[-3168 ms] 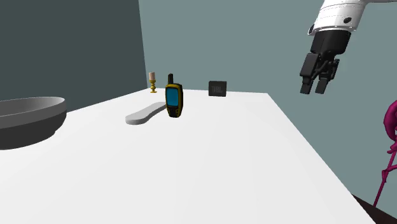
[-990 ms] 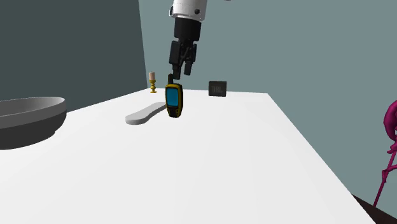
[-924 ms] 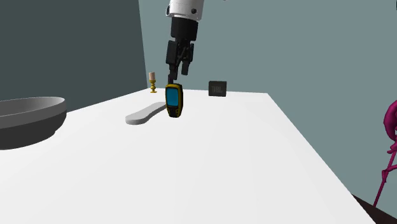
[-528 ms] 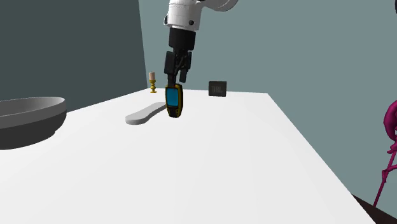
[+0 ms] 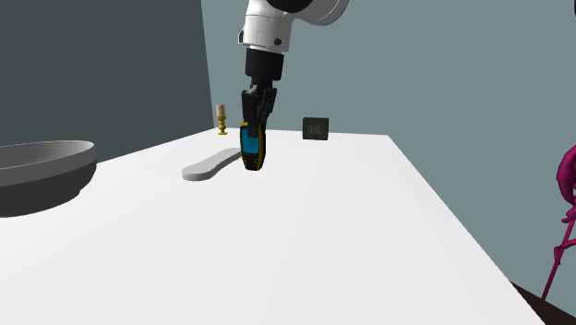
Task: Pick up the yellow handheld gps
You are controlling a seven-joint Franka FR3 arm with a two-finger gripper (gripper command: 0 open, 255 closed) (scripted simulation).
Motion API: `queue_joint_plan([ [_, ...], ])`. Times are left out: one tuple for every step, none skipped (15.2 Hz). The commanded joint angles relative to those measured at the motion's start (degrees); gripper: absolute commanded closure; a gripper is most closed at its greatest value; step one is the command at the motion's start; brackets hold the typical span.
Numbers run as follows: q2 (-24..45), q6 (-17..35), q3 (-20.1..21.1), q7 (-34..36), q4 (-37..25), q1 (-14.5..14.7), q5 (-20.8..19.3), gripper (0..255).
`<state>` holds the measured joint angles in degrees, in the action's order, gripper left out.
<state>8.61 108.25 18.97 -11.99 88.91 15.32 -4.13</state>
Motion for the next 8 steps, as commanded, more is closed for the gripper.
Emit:
queue_joint_plan([
  [0.01,0.0,-0.01,0.0,0.01,-0.01,-0.01,255],
  [0.01,0.01,-0.01,0.0,0.03,-0.01,-0.01,255],
  [0.0,0.02,-0.01,0.0,0.04,-0.01,-0.01,255],
  [0.02,0.0,-0.01,0.01,0.01,0.0,-0.02,255],
  [0.04,0.11,0.0,0.05,0.1,0.01,-0.04,255],
  [0.14,-0.69,0.02,0.05,-0.8,0.05,-0.06,255],
  [0.24,-1.5,0.04,0.04,-1.7,0.09,-0.09,255],
  [0.4,-2.33,0.05,0.05,-2.68,0.14,-0.14,255],
])
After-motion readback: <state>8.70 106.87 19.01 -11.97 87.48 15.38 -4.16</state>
